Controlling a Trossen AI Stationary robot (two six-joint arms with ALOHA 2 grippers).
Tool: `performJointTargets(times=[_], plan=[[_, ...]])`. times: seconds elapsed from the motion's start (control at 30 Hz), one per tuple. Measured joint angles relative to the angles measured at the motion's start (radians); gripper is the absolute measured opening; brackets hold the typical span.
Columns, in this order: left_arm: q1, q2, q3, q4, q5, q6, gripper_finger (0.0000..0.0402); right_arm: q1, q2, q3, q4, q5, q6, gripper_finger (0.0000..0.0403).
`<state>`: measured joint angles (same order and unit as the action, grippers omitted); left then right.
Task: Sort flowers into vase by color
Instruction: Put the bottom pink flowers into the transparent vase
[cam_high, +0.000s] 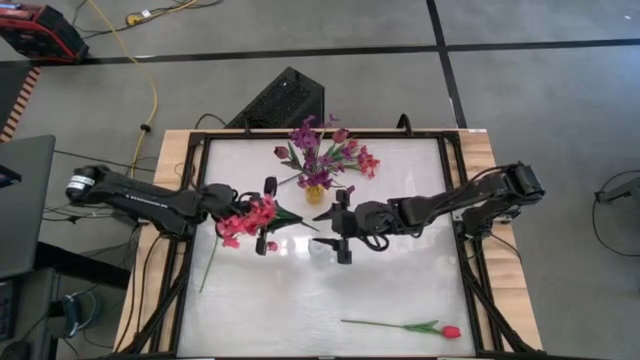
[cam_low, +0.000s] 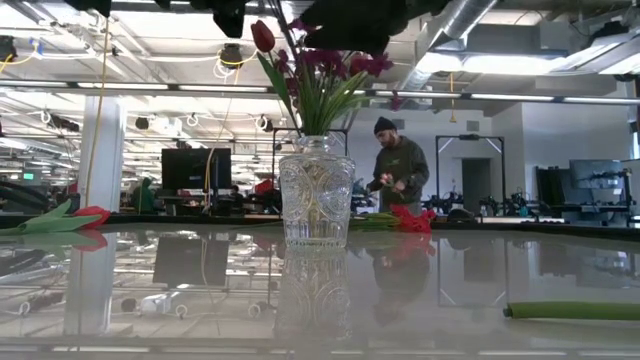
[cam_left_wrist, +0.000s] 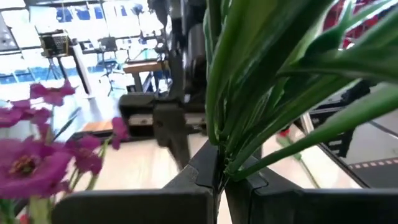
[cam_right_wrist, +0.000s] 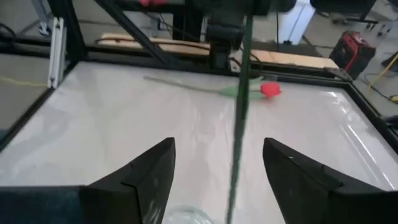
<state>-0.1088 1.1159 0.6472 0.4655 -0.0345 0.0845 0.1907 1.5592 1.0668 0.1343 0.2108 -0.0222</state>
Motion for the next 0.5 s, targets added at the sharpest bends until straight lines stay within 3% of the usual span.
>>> performJointTargets(times=[0.5], plan=[[-0.05,0.113,0.001,0.131,0.029,0.019,0.0,0.009,0.088,-0.001,0.117,0.001,-0.003,0.0269]])
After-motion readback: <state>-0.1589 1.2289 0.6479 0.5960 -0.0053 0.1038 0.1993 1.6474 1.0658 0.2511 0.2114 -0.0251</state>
